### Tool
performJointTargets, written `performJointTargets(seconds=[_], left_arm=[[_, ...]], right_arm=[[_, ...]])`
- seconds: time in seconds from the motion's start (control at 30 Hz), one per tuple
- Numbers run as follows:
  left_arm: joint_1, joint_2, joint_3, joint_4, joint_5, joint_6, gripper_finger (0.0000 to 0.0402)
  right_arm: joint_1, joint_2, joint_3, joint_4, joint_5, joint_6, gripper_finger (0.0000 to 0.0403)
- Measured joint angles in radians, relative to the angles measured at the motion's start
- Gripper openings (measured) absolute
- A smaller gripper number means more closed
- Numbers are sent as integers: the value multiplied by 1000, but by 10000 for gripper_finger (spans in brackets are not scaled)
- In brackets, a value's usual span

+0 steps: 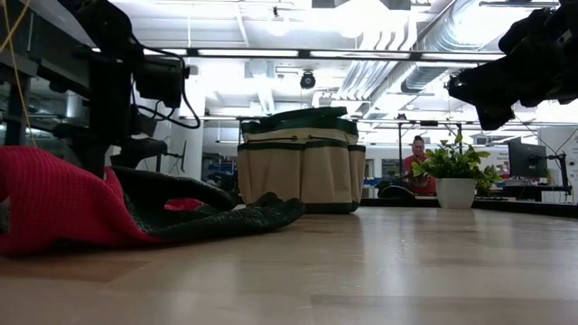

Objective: Pick & Place Garden tools in Gardening bag
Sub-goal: Put the brown hand rake into the gardening bag

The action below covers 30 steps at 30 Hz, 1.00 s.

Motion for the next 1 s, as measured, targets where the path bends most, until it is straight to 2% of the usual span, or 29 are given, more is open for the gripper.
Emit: performJointTargets(seconds=[0.4,1.0], left_arm=[[71,4,0,40,40,93,227],[112,24,1,87,116,186,227]], right_arm=[[0,0,0,0,0,0,135],[0,0,0,0,0,0,135]])
